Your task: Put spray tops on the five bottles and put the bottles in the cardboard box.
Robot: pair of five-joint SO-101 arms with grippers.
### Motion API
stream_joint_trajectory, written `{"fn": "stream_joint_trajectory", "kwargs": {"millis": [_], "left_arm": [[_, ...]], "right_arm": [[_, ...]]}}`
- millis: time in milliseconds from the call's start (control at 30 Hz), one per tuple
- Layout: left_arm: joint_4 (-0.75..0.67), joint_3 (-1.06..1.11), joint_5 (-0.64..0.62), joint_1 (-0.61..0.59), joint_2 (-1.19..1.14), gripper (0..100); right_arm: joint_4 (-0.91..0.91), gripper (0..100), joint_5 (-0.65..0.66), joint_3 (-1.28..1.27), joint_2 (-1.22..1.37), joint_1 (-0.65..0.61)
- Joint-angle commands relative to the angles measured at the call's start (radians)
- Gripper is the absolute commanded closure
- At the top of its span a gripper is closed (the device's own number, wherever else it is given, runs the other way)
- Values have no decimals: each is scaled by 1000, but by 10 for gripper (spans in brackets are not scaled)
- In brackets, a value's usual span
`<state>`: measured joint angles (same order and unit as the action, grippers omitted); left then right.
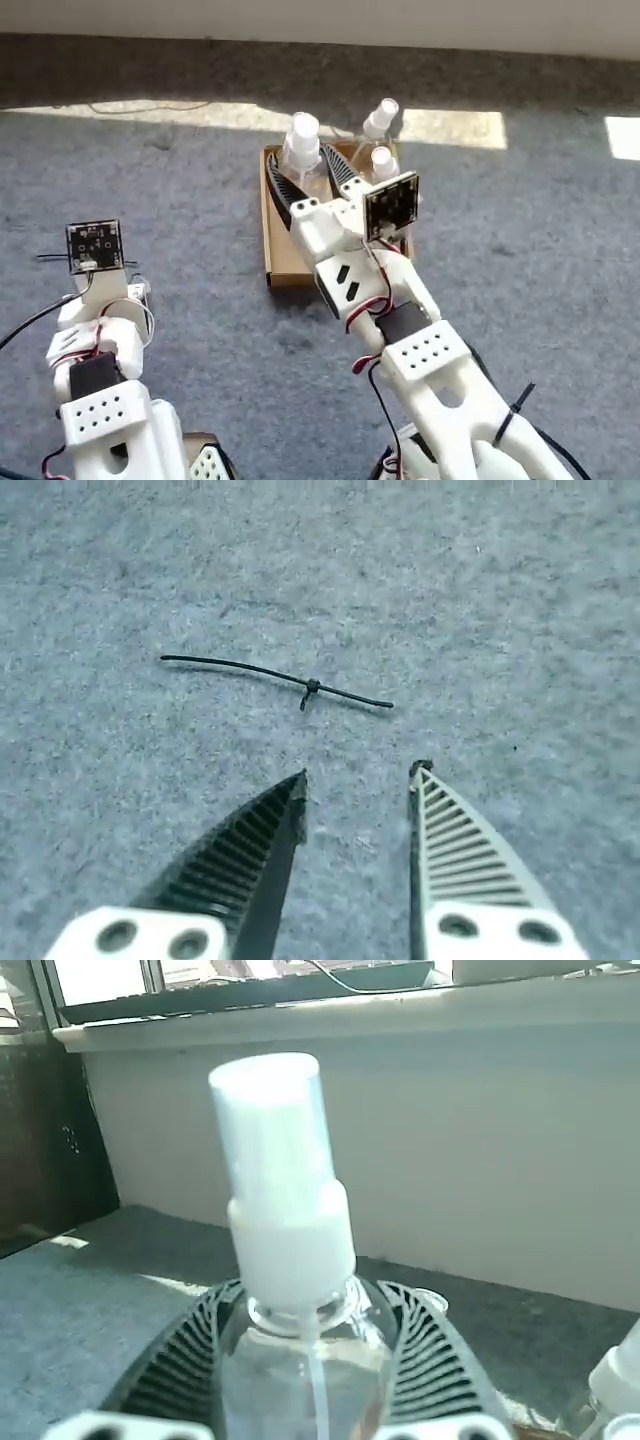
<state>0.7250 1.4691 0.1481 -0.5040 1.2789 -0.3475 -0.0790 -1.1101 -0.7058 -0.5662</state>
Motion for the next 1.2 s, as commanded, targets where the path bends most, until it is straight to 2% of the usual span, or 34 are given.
{"fn": "stream_joint_trajectory", "kwargs": {"millis": [0, 167, 467, 967, 1167], "left_arm": [[-21, -5, 6, -8, 13, 838], [-25, 7, 6, -7, 13, 838], [-25, 8, 6, -7, 15, 838], [-25, 10, 8, 10, 15, 838], [-25, 12, 8, 10, 15, 838]], "right_arm": [[-151, 995, -11, -30, 62, -7], [-321, 995, -12, -79, 213, -4], [-455, 995, -11, -76, 489, -5], [-641, 995, -11, -74, 702, -5], [-654, 995, -11, -74, 728, -7]]}}
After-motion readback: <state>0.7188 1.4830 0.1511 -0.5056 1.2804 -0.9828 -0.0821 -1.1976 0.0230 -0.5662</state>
